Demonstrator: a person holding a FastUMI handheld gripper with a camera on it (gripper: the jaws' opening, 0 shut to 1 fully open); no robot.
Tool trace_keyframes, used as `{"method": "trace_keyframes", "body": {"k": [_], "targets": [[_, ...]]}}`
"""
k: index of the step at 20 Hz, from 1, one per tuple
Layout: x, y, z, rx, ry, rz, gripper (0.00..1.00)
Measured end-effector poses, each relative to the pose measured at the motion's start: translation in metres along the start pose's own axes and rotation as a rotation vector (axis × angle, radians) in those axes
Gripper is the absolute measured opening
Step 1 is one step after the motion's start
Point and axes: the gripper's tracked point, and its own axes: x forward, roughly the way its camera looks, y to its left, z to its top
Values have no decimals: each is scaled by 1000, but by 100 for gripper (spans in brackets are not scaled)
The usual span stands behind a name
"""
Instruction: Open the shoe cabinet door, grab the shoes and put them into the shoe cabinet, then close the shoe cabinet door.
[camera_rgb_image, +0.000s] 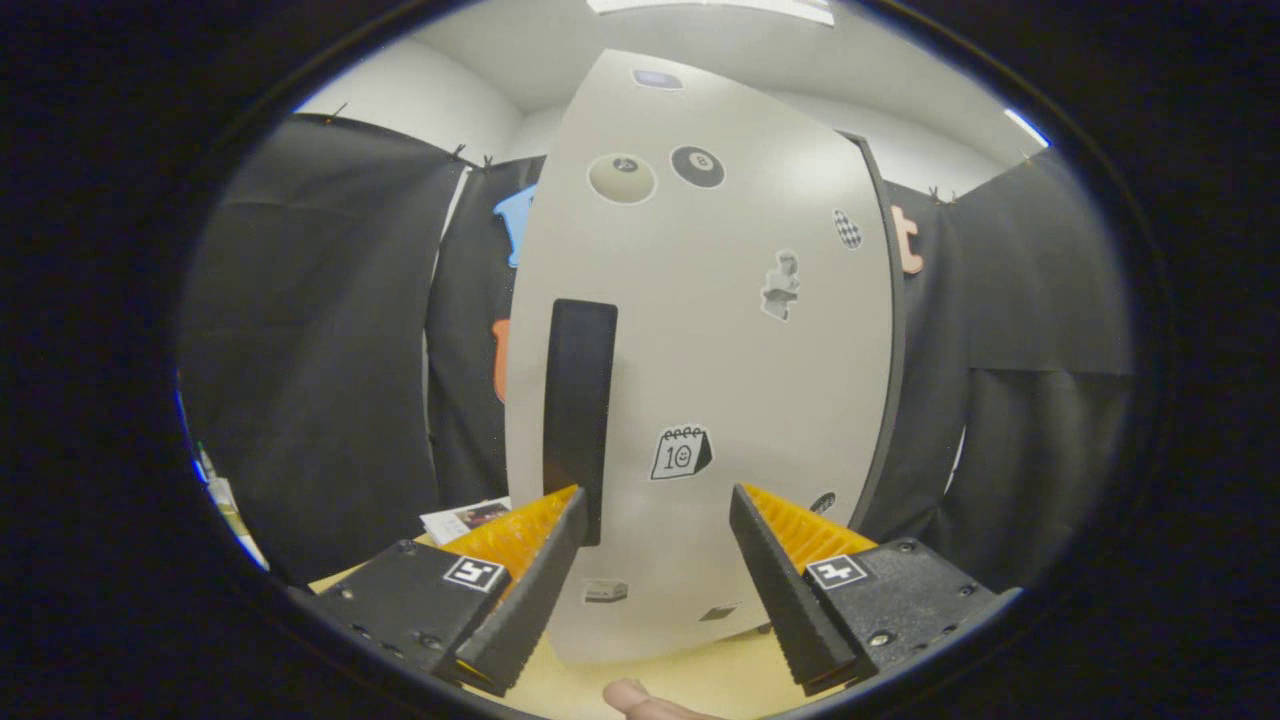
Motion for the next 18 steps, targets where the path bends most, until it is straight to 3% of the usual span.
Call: {"method": "trace_keyframes", "body": {"k": [4,10,13,18], "targets": [[10,10,-5,8,-30,-33,96],[7,13,-44,39,30,-27,96],[-15,12,-46,16,22,-20,96],[-67,-7,-46,23,-27,-78,96]]}}
